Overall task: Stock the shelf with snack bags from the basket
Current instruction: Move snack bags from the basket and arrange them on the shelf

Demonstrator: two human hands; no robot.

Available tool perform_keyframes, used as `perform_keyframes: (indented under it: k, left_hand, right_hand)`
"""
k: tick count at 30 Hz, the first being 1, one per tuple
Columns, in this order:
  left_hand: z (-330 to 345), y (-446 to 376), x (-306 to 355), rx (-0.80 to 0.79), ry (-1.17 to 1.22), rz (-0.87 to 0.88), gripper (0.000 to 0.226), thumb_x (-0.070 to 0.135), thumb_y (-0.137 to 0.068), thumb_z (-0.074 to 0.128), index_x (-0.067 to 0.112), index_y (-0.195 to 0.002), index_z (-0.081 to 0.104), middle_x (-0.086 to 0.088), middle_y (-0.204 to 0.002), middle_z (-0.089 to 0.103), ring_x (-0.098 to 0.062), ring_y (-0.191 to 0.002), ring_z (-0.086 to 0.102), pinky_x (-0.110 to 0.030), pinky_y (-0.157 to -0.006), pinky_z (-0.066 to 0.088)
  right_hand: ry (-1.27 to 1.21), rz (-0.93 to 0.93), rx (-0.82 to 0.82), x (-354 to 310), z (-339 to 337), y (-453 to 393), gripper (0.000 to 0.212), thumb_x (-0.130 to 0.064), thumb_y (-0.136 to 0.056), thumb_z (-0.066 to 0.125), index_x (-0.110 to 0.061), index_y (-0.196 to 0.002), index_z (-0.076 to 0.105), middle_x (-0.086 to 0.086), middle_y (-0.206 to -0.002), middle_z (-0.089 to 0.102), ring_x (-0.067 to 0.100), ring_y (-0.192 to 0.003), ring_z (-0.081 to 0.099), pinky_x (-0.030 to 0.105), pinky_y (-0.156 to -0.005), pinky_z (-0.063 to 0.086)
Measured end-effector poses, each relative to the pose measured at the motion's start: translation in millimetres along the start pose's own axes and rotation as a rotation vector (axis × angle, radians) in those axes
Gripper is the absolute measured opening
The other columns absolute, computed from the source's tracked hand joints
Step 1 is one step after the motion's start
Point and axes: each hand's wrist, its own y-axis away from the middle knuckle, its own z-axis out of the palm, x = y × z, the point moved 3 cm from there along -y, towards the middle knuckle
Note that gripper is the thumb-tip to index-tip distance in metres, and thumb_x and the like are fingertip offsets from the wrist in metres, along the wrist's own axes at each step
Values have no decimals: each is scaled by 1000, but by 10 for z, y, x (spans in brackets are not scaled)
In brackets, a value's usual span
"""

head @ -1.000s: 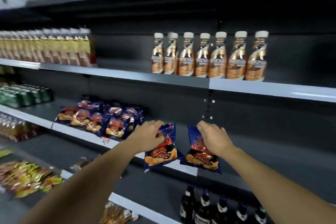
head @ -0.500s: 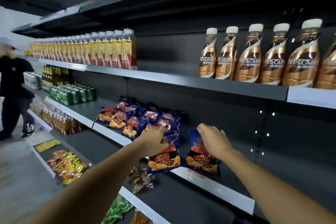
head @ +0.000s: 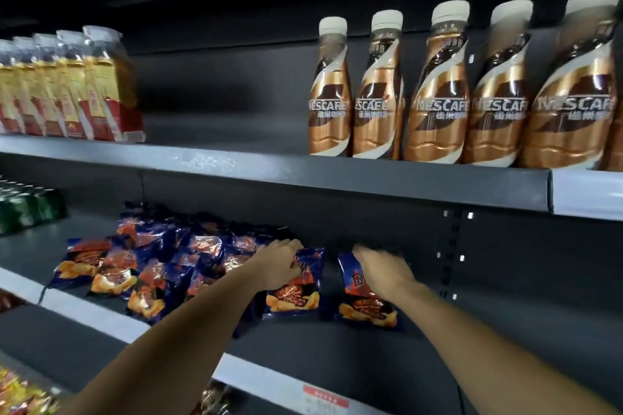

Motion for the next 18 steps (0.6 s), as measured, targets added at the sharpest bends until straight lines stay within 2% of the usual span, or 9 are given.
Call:
perform_keyframes:
  k: [2,4,6,10,14,16,18]
  left_hand:
    - [85,-268,-90,-6,-21,24,50,25,-95,48,13,-143,38,-12,-137,51,-29,-125,47,-43,-104,36]
    - [158,-500,-183,-24,-53,45,41,24,-95,45,11,-135,45,-14,-124,59,-31,-116,55,-41,-96,41]
    - [215,-707,-276,-38,-59,74,38,22,-97,44,9,-133,45,-15,-120,60,-30,-109,57,-38,-92,45]
    - [305,-1049,-458,-28,-85,141,42,23,-96,49,13,-137,45,-11,-136,51,-29,-119,50,-36,-100,39]
    - [388,-1288,-522,-76,-21,197,44,11,-96,41,19,-140,42,-5,-146,43,-26,-128,44,-36,-106,36]
    - [437,-1382,-518,-77,9,240,47,9,-95,41,24,-139,42,-2,-143,45,-22,-122,47,-33,-99,40]
    - [476,-1441,-491,-82,25,283,44,9,-96,40,24,-137,44,-1,-136,49,-18,-108,49,-30,-87,38]
  right_hand:
    - [38,25,20,63,28,-50,43,7,-89,43,-19,-123,50,9,-112,64,32,-100,63,34,-76,41]
    - [70,48,37,109,48,-109,47,10,-85,44,-17,-123,49,9,-116,61,32,-107,58,38,-86,41]
    - [89,83,50,141,78,-190,47,11,-84,44,-15,-123,49,9,-118,59,31,-110,54,39,-90,39]
    - [72,164,35,137,238,-423,40,6,-88,44,-17,-121,49,8,-122,57,31,-111,53,39,-88,38]
    - [41,215,13,81,416,-666,33,-1,-90,45,-21,-116,48,5,-123,57,29,-110,52,40,-88,37]
    - [37,233,10,69,484,-762,31,-1,-90,45,-21,-114,48,4,-122,58,28,-111,50,42,-93,37]
    - [50,240,9,53,527,-823,32,-2,-91,44,-22,-116,47,5,-124,59,29,-113,50,43,-96,36]
